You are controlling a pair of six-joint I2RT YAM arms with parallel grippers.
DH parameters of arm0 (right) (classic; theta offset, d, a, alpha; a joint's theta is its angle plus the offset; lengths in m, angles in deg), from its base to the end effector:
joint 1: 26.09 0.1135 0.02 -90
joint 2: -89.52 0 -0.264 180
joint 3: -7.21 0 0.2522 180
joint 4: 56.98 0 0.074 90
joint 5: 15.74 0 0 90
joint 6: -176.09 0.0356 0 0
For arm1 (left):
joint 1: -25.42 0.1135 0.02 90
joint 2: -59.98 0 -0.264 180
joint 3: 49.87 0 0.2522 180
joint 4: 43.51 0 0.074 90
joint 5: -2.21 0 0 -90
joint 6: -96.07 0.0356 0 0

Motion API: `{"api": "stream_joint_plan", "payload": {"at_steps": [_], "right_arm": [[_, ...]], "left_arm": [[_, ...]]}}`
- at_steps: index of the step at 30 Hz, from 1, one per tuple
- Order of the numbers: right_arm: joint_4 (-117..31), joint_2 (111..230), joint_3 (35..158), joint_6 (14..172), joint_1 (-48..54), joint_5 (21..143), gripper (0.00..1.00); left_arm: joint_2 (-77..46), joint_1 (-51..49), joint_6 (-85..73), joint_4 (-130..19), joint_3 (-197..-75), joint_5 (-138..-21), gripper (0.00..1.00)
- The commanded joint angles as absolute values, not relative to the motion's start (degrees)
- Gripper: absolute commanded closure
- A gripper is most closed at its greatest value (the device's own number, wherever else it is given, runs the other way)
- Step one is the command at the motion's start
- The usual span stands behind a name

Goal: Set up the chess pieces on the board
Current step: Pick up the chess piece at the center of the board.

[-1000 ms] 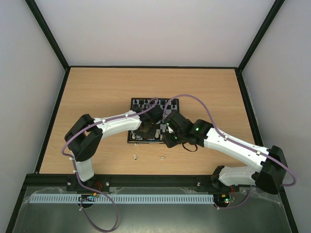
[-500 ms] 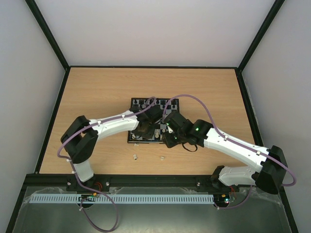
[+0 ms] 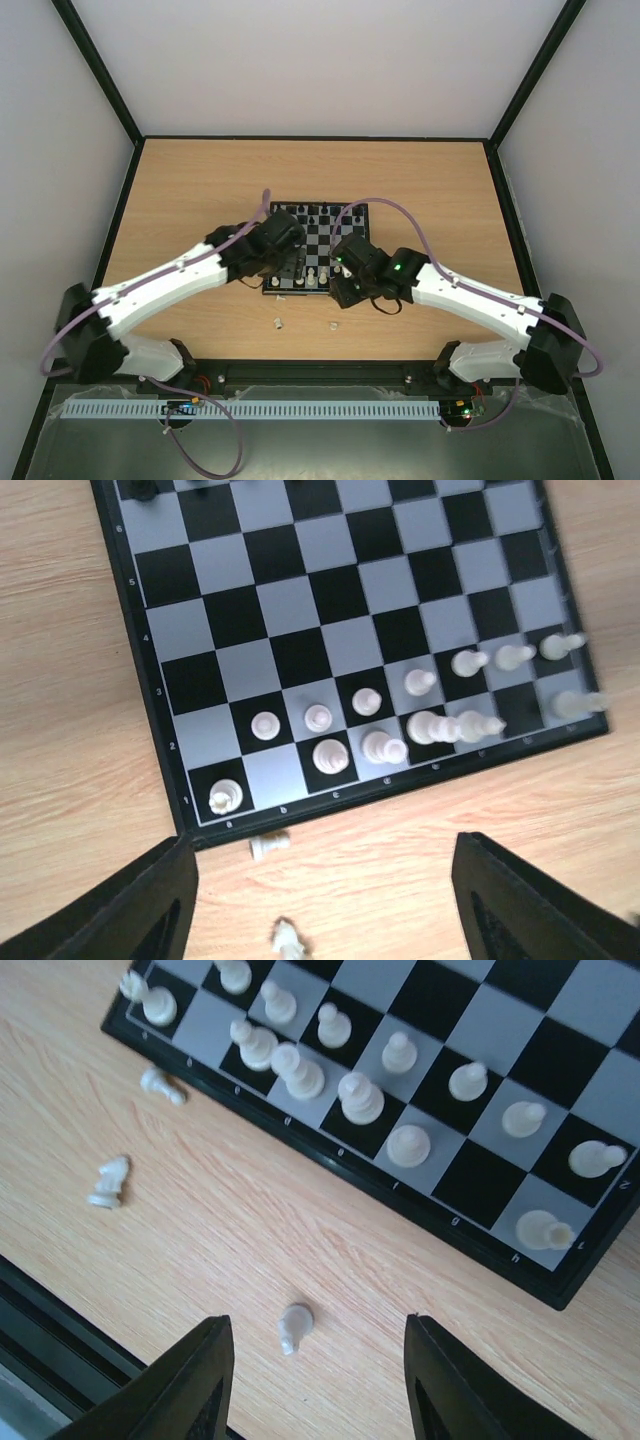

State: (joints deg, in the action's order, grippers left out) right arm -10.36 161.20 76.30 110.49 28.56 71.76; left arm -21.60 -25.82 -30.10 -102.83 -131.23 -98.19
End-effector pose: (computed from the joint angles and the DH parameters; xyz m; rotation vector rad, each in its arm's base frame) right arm 0.1520 0.2116 0.2698 -0.6354 2.4287 0.5517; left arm 0.1858 -0.2212 0.2797 0.2789 2.6028 -0.3201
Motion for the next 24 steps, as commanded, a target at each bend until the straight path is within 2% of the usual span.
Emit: {"api": "stream_joint_plan", "payload": {"at_steps": [1, 6, 15, 24], "right_arm": [[-9.48, 163.81, 74.55, 114.25, 31.69, 71.19, 0.51], [-9.43, 166.13, 72.97, 119.19, 36.49, 68.66, 0.49], [-14.81, 166.02, 66.36, 121.35, 39.64, 70.77, 0.57], [-16.31, 170.86, 68.39, 119.37, 39.74, 70.97, 0.61]], "left_arm": [[-11.76, -26.46, -30.93, -98.88, -125.51, -97.26, 0.22], [-2.68, -27.89, -32.64, -94.02, -118.36, -96.30, 0.02], [6.02, -28.37, -34.95, -87.94, -110.26, -93.95, 0.01], [7.65, -28.39, -35.25, -86.89, -107.42, -93.58, 0.01]]}}
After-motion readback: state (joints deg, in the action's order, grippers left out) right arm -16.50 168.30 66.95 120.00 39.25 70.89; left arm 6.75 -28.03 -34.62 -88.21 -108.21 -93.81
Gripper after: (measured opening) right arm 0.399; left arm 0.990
